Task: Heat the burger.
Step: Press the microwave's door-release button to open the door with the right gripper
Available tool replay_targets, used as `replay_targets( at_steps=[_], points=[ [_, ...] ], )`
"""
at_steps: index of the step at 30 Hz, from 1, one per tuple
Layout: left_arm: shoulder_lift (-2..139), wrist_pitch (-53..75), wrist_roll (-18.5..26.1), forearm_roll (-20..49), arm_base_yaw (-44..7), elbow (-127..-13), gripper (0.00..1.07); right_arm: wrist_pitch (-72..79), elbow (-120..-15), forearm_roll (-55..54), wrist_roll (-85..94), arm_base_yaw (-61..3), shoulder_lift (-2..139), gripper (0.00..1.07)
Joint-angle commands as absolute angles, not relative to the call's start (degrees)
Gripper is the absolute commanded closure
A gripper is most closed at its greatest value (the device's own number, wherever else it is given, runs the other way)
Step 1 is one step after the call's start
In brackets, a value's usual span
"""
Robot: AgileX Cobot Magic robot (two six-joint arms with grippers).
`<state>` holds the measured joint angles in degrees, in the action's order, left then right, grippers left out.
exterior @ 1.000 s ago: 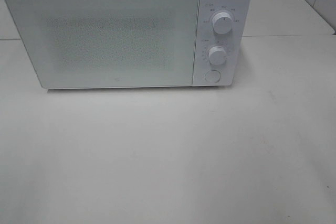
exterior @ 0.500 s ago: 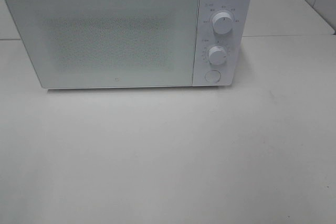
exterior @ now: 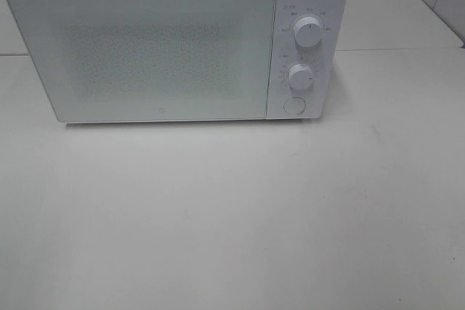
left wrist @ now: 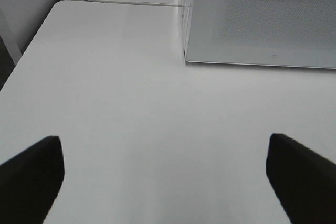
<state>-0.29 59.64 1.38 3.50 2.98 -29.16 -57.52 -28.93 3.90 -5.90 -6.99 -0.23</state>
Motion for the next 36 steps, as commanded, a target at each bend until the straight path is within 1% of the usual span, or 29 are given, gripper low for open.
replay_targets(
  at_steps=[1,15,22,24,26,27,28,30,33,36],
  points=[
    [-1.49,59.36,1.15,4.01,3.09,-28.88,0.06,-57.52,-28.82,4.18,-5.84,-6.53,-1.72,0.31],
    [-1.49,59.36,1.15,4.01,3.09,-28.88,0.06,-57.41,-28.93,4.13,-5.84,-6.53,-1.66,0.31],
    [-1.49,59.36,1.15,4.01,3.09,-28.88,0.06,-54.89,-31.05,4.13,-5.84,-6.53,3.15,0.31],
    [-1.49,59.36,1.15,4.01,3.09,-28.88,0.06,-49.85,-31.05,4.24,-5.84,-6.65,8.48,0.31],
    [-1.49,59.36,1.15,4.01,3.09,-28.88,0.06,-48.07,-31.05,4.24,-5.84,-6.7,9.74,0.31],
    [-1.49,59.36,1.15,4.01,3.09,-28.88,0.06,-44.23,-31.05,4.24,-5.84,-6.7,12.03,0.31],
    [-1.49,59.36,1.15,4.01,3.09,-28.88,0.06,-44.23,-31.05,4.24,-5.84,-6.7,12.03,0.31],
    [-1.49,59.36,1.15,4.01,3.09,-28.88,0.06,-39.19,-31.05,4.24,-5.84,-6.7,15.93,0.31],
    [-1.49,59.36,1.15,4.01,3.09,-28.88,0.06,-37.99,-31.05,4.24,-5.84,-6.7,17.02,0.31],
    [-1.49,59.36,1.15,4.01,3.09,-28.88,0.06,-31.05,-30.08,4.24,-5.84,-6.7,24.18,0.31]
  ],
)
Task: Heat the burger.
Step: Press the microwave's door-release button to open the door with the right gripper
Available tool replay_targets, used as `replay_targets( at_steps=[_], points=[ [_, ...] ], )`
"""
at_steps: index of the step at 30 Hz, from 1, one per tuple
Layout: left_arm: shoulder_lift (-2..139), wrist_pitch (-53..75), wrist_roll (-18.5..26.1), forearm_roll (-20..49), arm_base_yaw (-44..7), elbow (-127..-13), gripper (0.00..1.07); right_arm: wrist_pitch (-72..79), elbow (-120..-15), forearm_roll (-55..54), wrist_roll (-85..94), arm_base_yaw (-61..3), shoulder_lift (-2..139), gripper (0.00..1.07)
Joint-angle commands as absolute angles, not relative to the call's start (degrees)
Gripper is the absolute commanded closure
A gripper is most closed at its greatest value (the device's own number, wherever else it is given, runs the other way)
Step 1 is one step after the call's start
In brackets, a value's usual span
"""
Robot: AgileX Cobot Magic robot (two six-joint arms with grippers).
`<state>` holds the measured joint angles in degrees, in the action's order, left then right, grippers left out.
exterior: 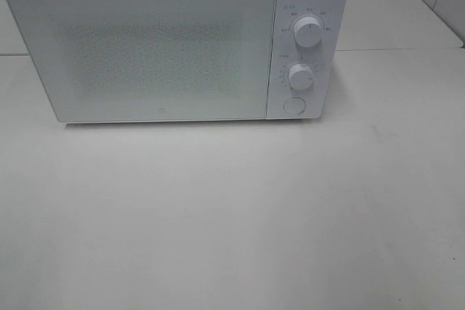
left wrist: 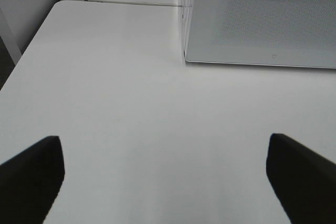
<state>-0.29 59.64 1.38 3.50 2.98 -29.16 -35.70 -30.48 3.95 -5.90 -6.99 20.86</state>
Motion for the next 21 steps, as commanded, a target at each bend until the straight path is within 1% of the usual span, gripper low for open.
replay_targets(
  at_steps=[1,8,21],
  points=[
    [-1.49,59.36,1.15,4.01,3.09,-28.88,0.06,-31.05,-30.08,4.24,-5.84,-6.7,24.18,0.31],
    [-1.49,59.36,1.15,4.01,3.09,-28.88,0.06,-19.54,-27.9,4.24,-5.84,-6.7,34.43,0.31],
    [-1.49,59.36,1.15,4.01,3.09,-28.88,0.06,-7.91,-27.9,4.01,-6.25,-6.7,48.59,0.31]
  ],
)
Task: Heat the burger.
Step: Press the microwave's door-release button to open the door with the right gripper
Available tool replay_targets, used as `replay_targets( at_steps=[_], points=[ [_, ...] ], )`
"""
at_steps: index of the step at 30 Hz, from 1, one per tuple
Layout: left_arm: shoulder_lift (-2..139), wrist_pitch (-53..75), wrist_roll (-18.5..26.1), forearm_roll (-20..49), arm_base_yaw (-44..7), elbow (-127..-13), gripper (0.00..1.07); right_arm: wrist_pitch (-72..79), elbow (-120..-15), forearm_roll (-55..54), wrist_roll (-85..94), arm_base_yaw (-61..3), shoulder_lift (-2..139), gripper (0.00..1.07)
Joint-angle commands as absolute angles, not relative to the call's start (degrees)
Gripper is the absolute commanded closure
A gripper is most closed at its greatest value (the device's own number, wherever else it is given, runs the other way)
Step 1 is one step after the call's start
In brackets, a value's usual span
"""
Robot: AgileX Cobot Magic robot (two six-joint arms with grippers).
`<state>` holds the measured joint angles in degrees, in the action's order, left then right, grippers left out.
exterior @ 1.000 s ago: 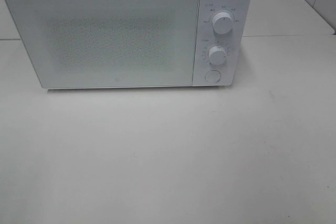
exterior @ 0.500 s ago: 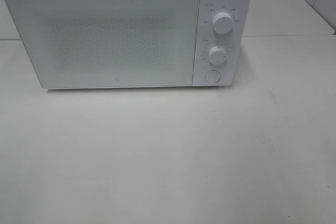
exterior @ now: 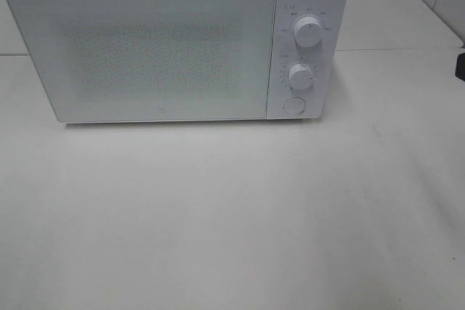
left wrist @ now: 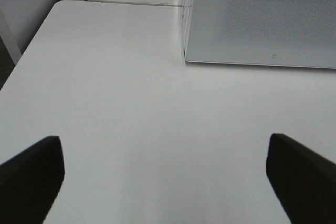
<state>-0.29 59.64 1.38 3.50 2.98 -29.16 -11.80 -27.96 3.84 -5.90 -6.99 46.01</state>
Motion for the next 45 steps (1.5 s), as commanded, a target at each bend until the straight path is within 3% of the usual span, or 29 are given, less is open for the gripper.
replay_targets(
  at_steps=[1,21,30,36,41,45],
  points=[
    [-1.49,59.36,1.15,4.01,3.09,-28.88,0.06,-5.84,-27.9,4.07,-6.25,-6.7,50.59,0.31],
    [-1.49,59.36,1.15,4.01,3.09,-28.88,0.06,21.37,-26.36,5.79,-5.84,-6.7,68.47,0.31],
    [-1.49,59.36,1.15,4.01,3.09,-28.88,0.06,39.59,-19.48,-3.15,0.0,-7.33,75.57,0.31],
    [-1.49,59.36,1.15,4.01,3.09,-28.88,0.06,46.58,-17.82,-14.5,8.54,-12.95,79.01,0.31],
    [-1.49,59.36,1.15,4.01,3.09,-28.88,0.06,53.4,-17.82,-27.27,15.24,-22.92,83.82,0.31],
    [-1.49,59.36,1.15,4.01,3.09,-28.88,0.06,56.55,-17.88,-30.65,15.24,-27.16,85.83,0.31]
  ],
)
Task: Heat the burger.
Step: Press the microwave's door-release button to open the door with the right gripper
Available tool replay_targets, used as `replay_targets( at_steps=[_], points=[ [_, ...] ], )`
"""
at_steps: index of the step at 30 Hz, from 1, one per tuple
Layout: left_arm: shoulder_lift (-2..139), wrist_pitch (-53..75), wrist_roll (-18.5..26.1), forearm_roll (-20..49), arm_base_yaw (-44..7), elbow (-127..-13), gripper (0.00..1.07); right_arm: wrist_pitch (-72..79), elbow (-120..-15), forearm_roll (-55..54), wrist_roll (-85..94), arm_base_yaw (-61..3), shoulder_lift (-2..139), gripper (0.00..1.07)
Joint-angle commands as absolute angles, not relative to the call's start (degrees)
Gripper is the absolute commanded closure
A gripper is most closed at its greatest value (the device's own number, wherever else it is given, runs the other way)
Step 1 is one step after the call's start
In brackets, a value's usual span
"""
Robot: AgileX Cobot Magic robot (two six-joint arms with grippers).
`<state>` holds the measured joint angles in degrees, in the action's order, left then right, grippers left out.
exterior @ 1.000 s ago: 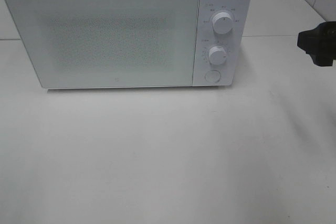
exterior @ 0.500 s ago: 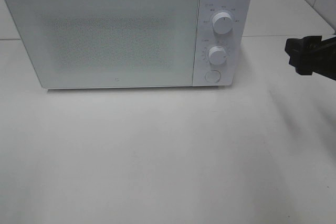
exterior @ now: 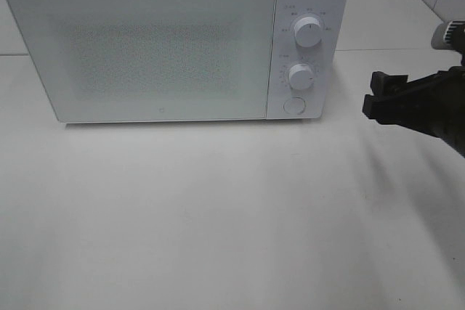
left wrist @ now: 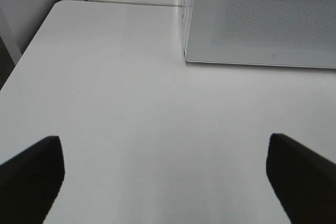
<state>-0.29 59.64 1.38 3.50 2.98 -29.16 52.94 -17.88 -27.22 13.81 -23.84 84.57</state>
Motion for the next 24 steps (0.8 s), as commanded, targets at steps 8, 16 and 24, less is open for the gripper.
replay_targets(
  at_steps=[8,16,24],
  points=[
    [-1.49,59.36,1.15,4.01,3.09,-28.88,0.06,63.43,-17.99,-37.99,15.18,-37.7,91.62,0.31],
    [-1.49,59.36,1.15,4.01,3.09,-28.88,0.06,63.94,-20.05,-44.23,15.18,-44.92,95.05,0.31],
    [-1.49,59.36,1.15,4.01,3.09,-28.88,0.06,62.91,-21.37,-44.0,7.79,-46.64,95.51,0.31]
  ],
)
